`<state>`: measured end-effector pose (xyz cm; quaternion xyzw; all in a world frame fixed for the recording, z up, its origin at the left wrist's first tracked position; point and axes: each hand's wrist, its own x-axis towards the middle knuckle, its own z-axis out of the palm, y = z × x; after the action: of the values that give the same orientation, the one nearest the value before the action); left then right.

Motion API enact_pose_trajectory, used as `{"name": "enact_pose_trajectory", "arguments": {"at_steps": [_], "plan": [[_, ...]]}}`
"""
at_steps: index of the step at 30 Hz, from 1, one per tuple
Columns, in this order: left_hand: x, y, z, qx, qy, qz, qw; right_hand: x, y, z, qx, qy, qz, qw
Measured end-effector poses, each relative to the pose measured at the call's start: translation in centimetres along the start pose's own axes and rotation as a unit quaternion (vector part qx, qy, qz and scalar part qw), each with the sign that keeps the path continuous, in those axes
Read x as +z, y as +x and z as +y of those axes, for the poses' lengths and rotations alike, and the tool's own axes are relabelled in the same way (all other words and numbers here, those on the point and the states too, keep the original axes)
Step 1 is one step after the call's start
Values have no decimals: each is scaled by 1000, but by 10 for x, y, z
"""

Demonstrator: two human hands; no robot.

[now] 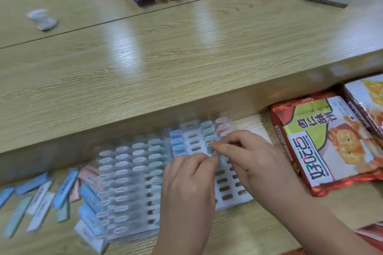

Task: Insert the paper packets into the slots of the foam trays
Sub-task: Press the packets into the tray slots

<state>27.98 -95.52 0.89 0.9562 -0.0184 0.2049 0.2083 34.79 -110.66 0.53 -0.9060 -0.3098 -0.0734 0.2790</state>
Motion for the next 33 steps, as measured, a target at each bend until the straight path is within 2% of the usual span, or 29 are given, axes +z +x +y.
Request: {"name": "enact_pose_trajectory", "arguments": {"at_steps": [3,8,12,14,18,20,22,27,29,31,33], "plan": [[2,1,0,-5,14,-13,1000,3,-1,1,44,19,16,999],[-4,8,9,-3,9,-24,1000,6,-4,-4,11,13,22,1000],[-18,2,9,-14,39,-56,998,3,-4,-14,52,16,43,998],[-30,-6,-1,-22,43,-41,998,1,-2,-26,66,7,58,996],[-73,-40,-48,-58,-7,60,996,15,3,-88,33,24,69,997],[-98,-63,-85,-119,-14,107,987,32,7,-130,0,35,40,999],[-121,-84,-124,-203,-15,118,972,56,12,-170,-25,38,-14,999],[-149,-125,-206,-407,27,46,912,108,24,-255,14,-5,-134,991],[-152,-132,-227,-437,35,15,899,127,32,-280,26,-71,-184,980],[-150,-132,-241,-427,33,0,903,144,33,-293,50,-124,-210,968],[-146,-131,-250,-403,40,-9,914,157,34,-300,46,-125,-205,970]]}}
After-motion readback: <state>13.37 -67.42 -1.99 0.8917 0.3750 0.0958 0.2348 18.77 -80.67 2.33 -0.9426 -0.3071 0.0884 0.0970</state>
